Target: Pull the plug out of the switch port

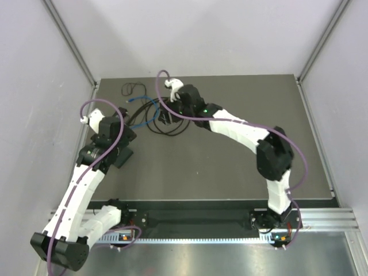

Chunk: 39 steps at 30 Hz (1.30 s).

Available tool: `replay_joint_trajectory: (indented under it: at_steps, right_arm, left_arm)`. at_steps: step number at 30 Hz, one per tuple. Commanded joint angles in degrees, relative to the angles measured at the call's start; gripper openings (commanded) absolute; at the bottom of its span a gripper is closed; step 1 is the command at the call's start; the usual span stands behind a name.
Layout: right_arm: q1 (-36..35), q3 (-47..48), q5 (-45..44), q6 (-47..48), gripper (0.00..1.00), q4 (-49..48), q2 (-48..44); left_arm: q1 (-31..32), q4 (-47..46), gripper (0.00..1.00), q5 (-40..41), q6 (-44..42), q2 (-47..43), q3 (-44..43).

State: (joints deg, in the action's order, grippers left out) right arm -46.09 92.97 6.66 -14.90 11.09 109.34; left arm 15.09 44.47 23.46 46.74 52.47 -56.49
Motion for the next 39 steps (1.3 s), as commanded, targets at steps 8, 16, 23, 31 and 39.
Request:
replay_joint_trajectory:
  at_steps: [8, 16, 23, 31, 39]
  right_arm:
    - [-1.0, 26.9, 12.0, 9.6, 0.64, -6.8, 23.0]
    - [-1.2, 39.7, 17.7, 10.2, 0.74, -8.8, 35.7]
    - [-1.1, 47.9, 16.4, 6.2, 0.76, -10.0, 45.1]
    - [-1.1, 51.0, 16.5, 1.1, 0.72, -7.8, 47.6]
    - [-1.5, 51.0, 17.3, 3.7, 0.65, -0.2, 48.1]
  left_arm:
    - [0.1, -5.2, 0.69, -0.5, 2.0, -11.4, 4.5]
    - [0.1, -6.8, 0.68, -5.8, -0.1, -10.4, 3.9]
    - [0.0, -7.8, 0.68, -8.9, -0.2, -12.0, 4.9]
    - [0.1, -8.1, 0.68, -9.1, -1.1, -14.0, 5.0]
    - [0.1, -8.7, 0.68, -10.4, -1.2, -14.1, 4.9]
